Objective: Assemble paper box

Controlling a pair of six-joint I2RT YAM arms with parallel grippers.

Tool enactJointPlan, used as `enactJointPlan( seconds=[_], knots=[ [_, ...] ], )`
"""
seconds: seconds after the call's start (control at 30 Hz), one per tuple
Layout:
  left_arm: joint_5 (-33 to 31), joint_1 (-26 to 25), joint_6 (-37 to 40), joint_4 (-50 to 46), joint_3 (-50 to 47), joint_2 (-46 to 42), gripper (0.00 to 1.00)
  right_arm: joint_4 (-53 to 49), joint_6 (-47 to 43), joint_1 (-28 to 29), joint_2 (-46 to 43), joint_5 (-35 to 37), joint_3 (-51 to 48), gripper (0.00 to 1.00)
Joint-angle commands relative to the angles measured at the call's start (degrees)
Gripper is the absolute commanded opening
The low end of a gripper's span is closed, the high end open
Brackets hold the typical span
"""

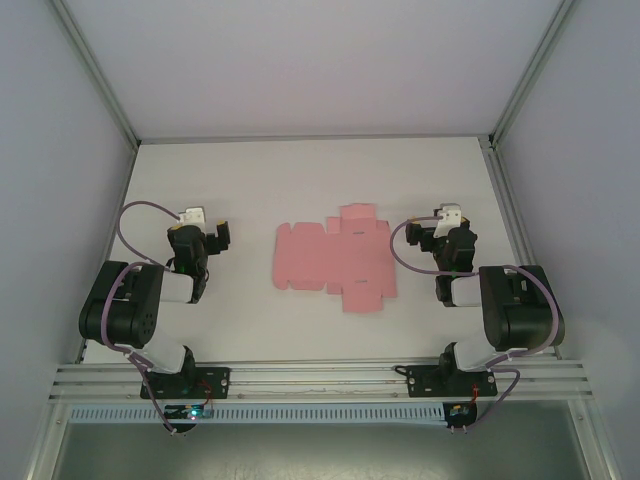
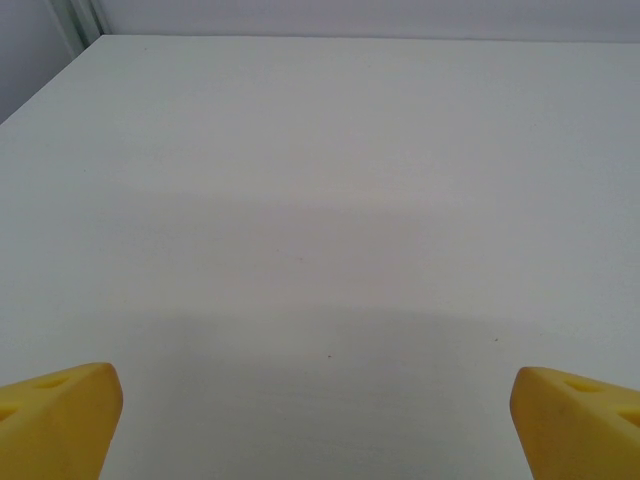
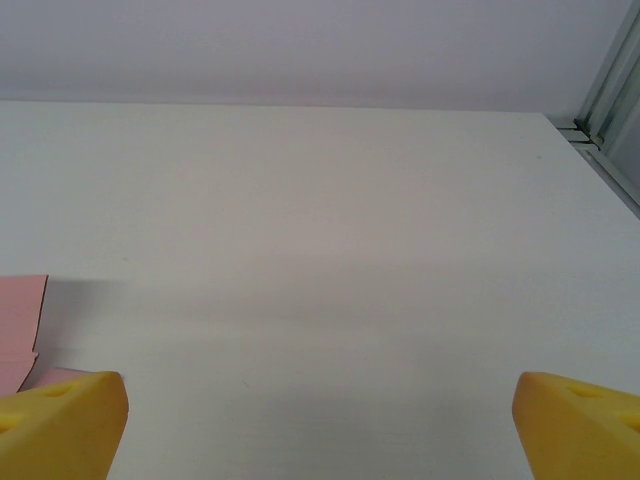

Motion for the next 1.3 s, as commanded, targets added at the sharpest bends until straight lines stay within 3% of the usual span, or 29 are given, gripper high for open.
enactJointPlan(
  seconds=[0.0, 0.2, 0.37, 0.47, 0.57, 0.63, 0.7, 0.9, 1.13, 1.23, 1.27],
  knots=[
    [-0.08, 0.73, 0.13, 0.24, 0.58, -1.05, 1.0, 0.91, 0.91, 0.36, -0.61, 0.64, 0.77, 0.98],
    [0.19, 0.69, 0.39, 0.06, 1.0, -1.22, 1.0, -0.26, 1.04, 0.42, -1.39, 1.31, 1.37, 0.98],
    [3.24, 0.73, 0.06, -22.49, 8.93, -9.66, 1.0, -11.22, 1.46, 0.84, -8.21, 4.11, 4.19, 0.98],
    [7.72, 0.69, -6.2, -35.06, 14.49, -14.28, 1.0, -27.67, 4.58, 2.83, -13.28, 9.51, 10.19, 0.98],
    [16.71, -0.18, -13.36, -42.29, 18.31, -16.99, 1.0, -49.64, 9.0, 7.4, -14.61, 12.57, 20.09, 0.98],
    [21.29, -1.8, -17.48, -47.88, 21.45, -16.33, 1.0, -62.45, 14.22, 9.97, -12.44, 12.11, 25.76, 0.97],
    [25.08, -4.24, -19.19, -53.4, 24.61, -14.1, 1.0, -70.67, 16.02, 11.97, -8.53, 5.3, 29.9, 0.94],
    [29.0, -13.64, -17.48, -66.79, 32.89, -4.31, 1.0, -76.88, 18.83, 17.39, 3.08, -6.48, 34.71, 0.79],
    [30.16, -15.94, -19.37, -69.83, 34.79, 5.25, 1.0, -78.85, 20.07, 20.08, 10.45, -3.68, 36.4, 0.6],
    [34.21, -16.0, -19.88, -68.07, 34.51, 8.62, 1.0, -79.87, 20.73, 20.16, 12.56, -2.0, 36.04, 0.48],
    [35.31, -15.95, -20.16, -67.5, 34.55, 9.6, 1.0, -79.76, 21.16, 20.06, 12.97, -2.21, 35.9, 0.49]
  ],
)
